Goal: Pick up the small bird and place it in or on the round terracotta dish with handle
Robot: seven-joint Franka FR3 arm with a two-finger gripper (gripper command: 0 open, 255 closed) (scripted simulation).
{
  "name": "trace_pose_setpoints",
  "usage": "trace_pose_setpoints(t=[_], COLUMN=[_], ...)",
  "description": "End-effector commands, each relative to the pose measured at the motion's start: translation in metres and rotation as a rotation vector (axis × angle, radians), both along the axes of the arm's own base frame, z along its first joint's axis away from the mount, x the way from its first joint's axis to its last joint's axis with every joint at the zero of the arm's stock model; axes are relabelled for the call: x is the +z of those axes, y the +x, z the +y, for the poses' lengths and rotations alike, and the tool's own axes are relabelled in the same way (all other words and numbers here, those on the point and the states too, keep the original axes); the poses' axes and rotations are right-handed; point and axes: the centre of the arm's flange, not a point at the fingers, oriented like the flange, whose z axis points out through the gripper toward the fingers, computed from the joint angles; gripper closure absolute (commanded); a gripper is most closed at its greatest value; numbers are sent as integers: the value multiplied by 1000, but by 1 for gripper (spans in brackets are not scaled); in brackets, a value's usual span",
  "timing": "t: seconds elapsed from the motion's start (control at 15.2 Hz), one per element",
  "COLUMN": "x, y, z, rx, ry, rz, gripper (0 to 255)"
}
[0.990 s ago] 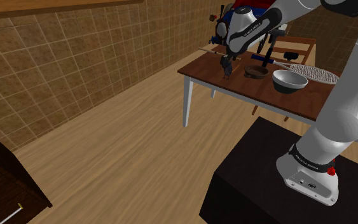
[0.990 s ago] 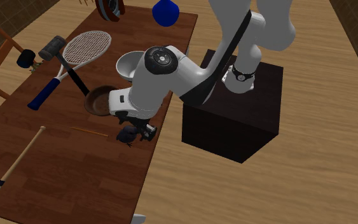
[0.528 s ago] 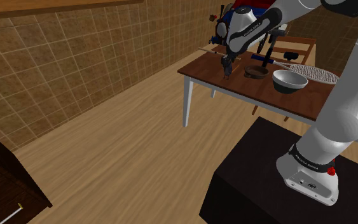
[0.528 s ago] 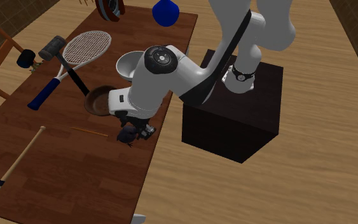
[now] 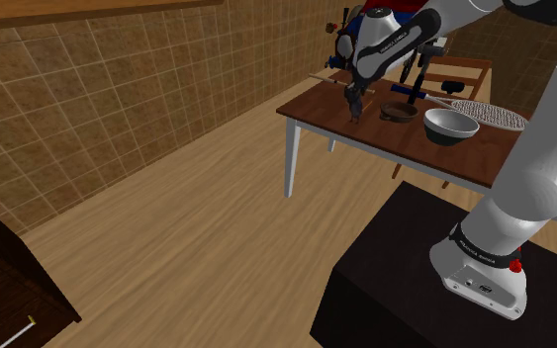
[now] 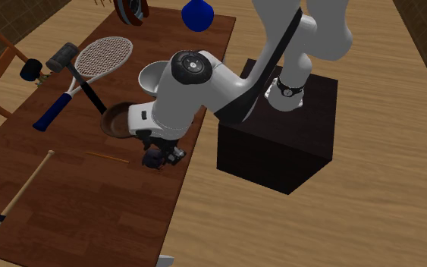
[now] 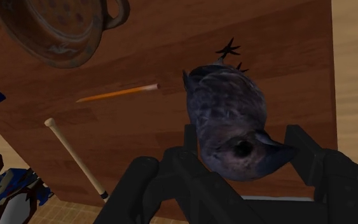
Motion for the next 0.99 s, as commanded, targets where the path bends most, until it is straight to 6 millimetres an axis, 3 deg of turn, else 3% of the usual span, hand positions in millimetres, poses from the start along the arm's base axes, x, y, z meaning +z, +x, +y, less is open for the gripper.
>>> trace_pose_setpoints(t=[0.0,0.92], x=[11,85], y=[0,0], z=[0,0], rx=[0,0], ry=[0,0], rz=[0,0], gripper=[255,255])
